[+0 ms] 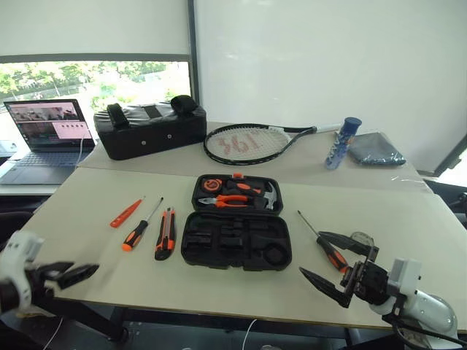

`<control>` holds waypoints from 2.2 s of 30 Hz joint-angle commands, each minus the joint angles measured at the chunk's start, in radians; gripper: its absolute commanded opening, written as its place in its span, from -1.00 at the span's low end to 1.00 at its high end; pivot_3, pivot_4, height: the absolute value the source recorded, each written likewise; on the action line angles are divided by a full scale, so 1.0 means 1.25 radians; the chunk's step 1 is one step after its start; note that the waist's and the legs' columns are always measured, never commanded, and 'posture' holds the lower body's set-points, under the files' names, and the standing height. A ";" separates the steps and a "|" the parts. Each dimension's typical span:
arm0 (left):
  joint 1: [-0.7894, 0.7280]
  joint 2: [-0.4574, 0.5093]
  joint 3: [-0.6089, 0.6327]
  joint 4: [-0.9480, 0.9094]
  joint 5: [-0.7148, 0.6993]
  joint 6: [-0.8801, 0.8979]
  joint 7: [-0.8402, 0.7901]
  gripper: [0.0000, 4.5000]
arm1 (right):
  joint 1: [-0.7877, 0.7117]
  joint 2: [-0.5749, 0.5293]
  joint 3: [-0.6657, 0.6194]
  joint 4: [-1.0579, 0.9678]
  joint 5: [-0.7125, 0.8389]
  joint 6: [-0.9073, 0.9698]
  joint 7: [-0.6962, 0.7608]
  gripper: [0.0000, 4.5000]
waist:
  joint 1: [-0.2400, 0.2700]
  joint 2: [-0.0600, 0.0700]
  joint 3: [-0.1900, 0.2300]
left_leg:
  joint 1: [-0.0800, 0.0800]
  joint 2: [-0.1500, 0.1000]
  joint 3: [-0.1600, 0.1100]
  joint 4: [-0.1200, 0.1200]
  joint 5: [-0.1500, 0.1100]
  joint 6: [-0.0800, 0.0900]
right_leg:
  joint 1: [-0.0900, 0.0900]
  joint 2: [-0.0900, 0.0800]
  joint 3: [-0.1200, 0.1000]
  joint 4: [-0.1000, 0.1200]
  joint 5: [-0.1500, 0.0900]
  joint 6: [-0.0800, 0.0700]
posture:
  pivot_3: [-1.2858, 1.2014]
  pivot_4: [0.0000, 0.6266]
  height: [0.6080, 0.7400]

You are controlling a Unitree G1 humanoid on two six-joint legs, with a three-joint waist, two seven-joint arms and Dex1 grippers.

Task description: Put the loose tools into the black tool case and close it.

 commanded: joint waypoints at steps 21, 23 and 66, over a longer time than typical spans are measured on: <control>-0.437 -0.074 -0.420 0.212 0.218 0.047 0.074 -0.63 | 0.080 0.010 -0.010 0.002 -0.010 -0.065 0.003 1.00 | -0.004 0.001 0.000 | -0.003 -0.001 -0.001 0.000 -0.001 -0.001 | -0.002 0.003 0.002 0.001 0.002 -0.004 | 0.03 -0.52 1.00; -0.439 -0.071 -0.381 0.219 0.207 0.038 0.063 -0.63 | 0.090 0.006 -0.013 0.001 -0.010 -0.067 0.003 1.00 | -0.003 0.001 0.000 | -0.003 -0.001 -0.001 0.000 -0.001 -0.001 | -0.002 0.003 0.002 0.001 0.002 -0.004 | 0.03 -0.52 1.00; -0.935 -0.429 -0.781 0.869 0.778 -0.993 -0.520 -0.63 | 0.267 0.061 -0.099 -0.192 0.013 0.012 -0.214 1.00 | -0.001 0.002 0.000 | -0.012 -0.004 -0.006 0.011 -0.001 0.001 | -0.002 0.003 0.002 0.001 0.000 0.007 | 0.03 -0.52 1.00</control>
